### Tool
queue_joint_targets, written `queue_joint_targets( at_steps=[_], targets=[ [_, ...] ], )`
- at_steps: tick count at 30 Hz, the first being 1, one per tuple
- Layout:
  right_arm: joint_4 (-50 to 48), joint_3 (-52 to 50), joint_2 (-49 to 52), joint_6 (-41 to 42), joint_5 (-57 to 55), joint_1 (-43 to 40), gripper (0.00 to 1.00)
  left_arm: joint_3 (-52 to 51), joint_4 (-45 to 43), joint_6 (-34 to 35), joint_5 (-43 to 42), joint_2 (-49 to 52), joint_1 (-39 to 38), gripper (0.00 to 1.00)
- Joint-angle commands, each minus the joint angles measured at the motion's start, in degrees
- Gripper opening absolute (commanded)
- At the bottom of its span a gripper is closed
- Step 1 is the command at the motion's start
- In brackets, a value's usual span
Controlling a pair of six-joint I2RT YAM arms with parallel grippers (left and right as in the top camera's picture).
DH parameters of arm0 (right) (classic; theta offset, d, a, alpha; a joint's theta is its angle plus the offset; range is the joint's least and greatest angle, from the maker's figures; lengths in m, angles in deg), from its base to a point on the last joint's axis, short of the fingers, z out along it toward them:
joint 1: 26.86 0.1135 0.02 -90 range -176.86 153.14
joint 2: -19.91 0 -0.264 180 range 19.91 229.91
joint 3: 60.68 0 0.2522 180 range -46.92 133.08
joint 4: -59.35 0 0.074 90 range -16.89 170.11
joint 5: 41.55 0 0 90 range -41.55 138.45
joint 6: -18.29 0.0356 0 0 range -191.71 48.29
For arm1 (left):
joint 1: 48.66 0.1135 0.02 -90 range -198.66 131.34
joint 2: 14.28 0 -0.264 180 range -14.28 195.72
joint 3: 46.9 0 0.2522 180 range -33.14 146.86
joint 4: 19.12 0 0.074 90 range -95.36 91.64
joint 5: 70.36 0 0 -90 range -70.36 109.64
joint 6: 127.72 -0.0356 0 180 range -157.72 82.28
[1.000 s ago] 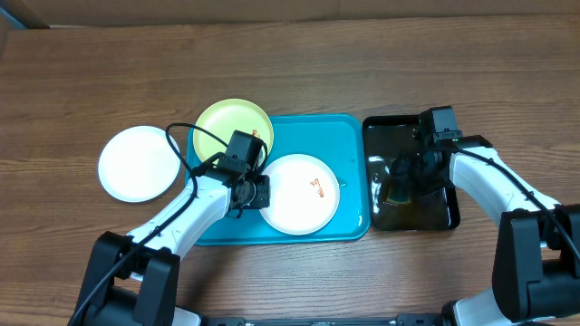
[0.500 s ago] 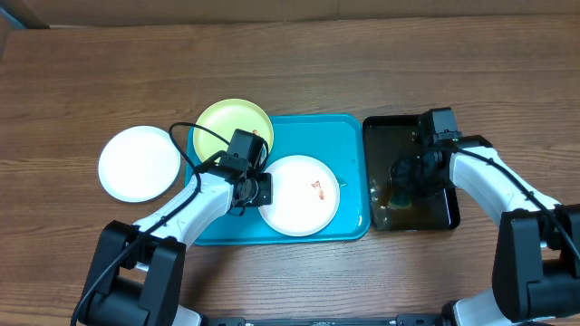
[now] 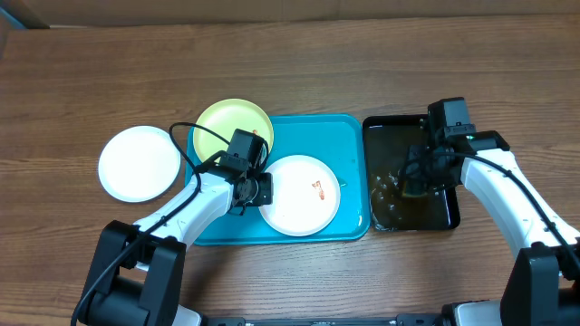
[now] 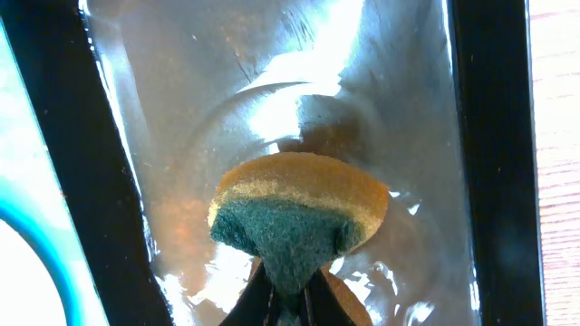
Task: Clean dirty plates on tray and stack at the side
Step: 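Lower the right gripper into the black tray and grasp the sponge, then scrub the pink-white plate with the sponge in the right gripper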
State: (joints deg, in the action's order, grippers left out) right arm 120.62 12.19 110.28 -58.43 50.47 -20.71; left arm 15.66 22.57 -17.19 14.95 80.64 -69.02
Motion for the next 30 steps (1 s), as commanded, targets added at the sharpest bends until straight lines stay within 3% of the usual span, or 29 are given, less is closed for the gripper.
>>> queue_joint_targets(
  at_steps=[1,13,18,22,30],
  targets=[
    [-0.02,1.46,-1.22,-1.81,-1.14,1.07,0.04,-0.63,0.26,-0.85,0.63,1.60,0.11,0.05],
    [2.12,3.10,-1.22,-2.91,-11.50,9.90,0.04,-0.63,0.09,-0.85,0.61,1.60,0.09,0.04],
    [3.72,6.05,-1.22,-2.86,-9.16,12.90,0.04,-0.63,0.04,-0.83,0.61,1.60,0.09,0.05],
    [4.63,9.99,-1.22,-1.03,0.70,15.39,0.04,-0.63,0.00,-0.83,0.59,1.60,0.09,0.05],
    [2.40,10.60,-0.52,1.99,-0.04,23.87,0.04,-0.63,0.04,-0.83,0.61,1.60,0.09,0.05]
  ],
)
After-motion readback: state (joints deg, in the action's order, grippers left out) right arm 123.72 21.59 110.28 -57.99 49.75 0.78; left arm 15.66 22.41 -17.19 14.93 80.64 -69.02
